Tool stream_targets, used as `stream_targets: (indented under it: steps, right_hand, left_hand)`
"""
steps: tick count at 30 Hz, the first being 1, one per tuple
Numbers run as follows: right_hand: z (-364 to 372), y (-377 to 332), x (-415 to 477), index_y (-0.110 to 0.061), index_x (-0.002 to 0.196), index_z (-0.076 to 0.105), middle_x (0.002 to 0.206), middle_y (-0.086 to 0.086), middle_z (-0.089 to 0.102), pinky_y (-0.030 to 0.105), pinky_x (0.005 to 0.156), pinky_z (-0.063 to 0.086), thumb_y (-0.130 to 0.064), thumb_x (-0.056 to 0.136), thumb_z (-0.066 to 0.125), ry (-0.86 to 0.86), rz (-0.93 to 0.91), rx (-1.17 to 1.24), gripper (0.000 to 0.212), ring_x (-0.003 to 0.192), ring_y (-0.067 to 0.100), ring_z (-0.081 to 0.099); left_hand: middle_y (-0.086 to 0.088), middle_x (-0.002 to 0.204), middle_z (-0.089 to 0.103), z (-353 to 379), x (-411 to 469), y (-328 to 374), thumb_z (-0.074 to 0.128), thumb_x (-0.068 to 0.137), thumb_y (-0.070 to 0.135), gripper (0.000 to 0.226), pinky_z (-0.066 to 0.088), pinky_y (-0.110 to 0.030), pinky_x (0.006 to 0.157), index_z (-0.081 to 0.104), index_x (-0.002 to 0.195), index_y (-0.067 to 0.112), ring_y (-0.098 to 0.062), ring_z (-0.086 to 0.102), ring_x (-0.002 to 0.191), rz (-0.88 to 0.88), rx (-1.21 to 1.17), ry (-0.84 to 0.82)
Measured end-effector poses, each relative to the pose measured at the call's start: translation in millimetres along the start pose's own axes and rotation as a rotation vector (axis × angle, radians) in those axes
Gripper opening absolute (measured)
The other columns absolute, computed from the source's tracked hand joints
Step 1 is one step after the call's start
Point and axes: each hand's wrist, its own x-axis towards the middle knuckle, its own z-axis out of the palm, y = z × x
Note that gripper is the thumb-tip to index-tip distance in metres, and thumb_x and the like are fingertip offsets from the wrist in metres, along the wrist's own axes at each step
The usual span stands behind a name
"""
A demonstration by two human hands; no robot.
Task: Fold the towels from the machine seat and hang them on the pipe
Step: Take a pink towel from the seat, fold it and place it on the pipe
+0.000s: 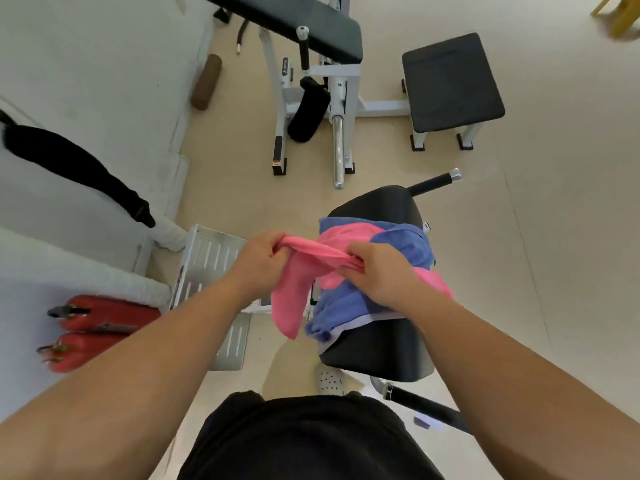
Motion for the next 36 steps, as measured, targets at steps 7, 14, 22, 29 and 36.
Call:
stream_targets:
  steps: [7, 14, 22, 29, 36]
  right_hand:
    - [7, -95, 49, -0.023, 0.09, 0.068, 0.076, -0.006, 0.067, 0.034, 0.065, 0.05, -0.034, 0.097, 0.059, -0.084, -0.253, -0.022, 0.016, 0.07, 0.015, 0.061]
    - [38, -181, 86, -0.022, 0.092, 0.069, 0.076, -0.009, 0.057, 0.032, 0.068, 0.043, -0.025, 0.085, 0.069, -0.263, -0.448, -0.101, 0.008, 0.074, 0.018, 0.054]
    - [87, -256, 94, -0.028, 0.059, 0.047, 0.056, -0.009, 0.045, 0.018, 0.051, 0.029, -0.01, 0.083, 0.071, -0.438, -0.441, -0.12, 0.039, 0.051, 0.002, 0.041]
    - [171, -316, 69, -0.025, 0.059, 0.045, 0.06, -0.005, 0.047, 0.028, 0.053, 0.029, -0.018, 0.085, 0.068, -0.543, -0.473, -0.386, 0.036, 0.056, 0.012, 0.042]
    - [225, -358, 46, -0.028, 0.055, 0.043, 0.06, -0.008, 0.042, 0.032, 0.057, 0.029, -0.018, 0.085, 0.075, -0.491, -0.427, -0.394, 0.045, 0.066, 0.021, 0.043]
  left_hand:
    - [-0.001, 0.074, 0.06, -86, -60, -29, 0.057, 0.1, 0.027, 0.004, 0.04, -0.03, 0.061, 0.061, 0.101, 0.028, -0.012, 0.05, 0.064, -0.096, -0.069, 0.29]
    - [0.001, 0.084, 0.07, -153, -129, -64, 0.057, 0.1, 0.025, 0.016, 0.05, -0.031, 0.068, 0.068, 0.091, 0.029, -0.012, 0.061, 0.073, -0.178, -0.182, 0.567]
    - [0.001, 0.068, 0.058, -231, -211, -94, 0.062, 0.096, 0.023, 0.022, 0.04, -0.03, 0.066, 0.067, 0.076, 0.015, -0.01, 0.051, 0.066, -0.235, -0.095, 0.69]
    - [-0.004, 0.066, 0.053, -289, -320, -182, 0.054, 0.096, 0.025, 0.028, 0.026, -0.029, 0.064, 0.057, 0.072, 0.011, -0.027, 0.049, 0.071, -0.519, 0.005, 1.401]
    - [-0.016, 0.079, 0.063, -300, -438, -301, 0.057, 0.092, 0.023, 0.022, 0.036, -0.033, 0.069, 0.064, 0.077, 0.008, -0.035, 0.059, 0.081, -0.839, -0.195, 1.375]
